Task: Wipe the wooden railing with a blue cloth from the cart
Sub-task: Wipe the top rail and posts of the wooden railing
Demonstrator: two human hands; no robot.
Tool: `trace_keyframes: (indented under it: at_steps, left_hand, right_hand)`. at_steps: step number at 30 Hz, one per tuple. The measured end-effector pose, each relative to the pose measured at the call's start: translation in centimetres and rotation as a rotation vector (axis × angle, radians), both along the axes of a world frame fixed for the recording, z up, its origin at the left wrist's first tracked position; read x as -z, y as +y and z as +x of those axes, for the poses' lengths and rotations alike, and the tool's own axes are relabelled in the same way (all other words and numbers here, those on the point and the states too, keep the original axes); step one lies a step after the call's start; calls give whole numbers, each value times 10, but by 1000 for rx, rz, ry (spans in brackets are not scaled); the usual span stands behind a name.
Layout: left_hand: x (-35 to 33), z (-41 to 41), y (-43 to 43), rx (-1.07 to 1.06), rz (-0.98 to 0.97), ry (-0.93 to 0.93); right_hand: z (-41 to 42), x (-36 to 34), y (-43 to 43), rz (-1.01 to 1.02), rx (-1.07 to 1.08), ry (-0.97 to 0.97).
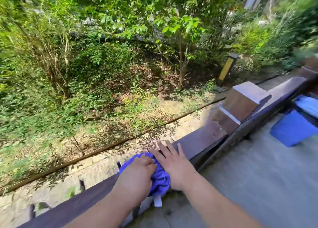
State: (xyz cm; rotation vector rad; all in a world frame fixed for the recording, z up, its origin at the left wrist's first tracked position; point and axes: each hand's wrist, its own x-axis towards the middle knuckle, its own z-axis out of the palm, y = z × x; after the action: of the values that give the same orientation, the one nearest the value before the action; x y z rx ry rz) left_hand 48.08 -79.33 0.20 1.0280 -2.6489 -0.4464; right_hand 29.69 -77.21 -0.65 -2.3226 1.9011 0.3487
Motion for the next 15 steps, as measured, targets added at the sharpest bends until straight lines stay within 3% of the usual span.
trace_keyframes:
  at_steps: [5,15]
  left_hand:
    - [-4,-36,-7,45,-51,-172]
    - [2,-140,-34,-24,41,-147]
  right_hand:
    - [-41,-4,-3,-11,56,3]
    - [-151,-12,-26,-20,73,-12]
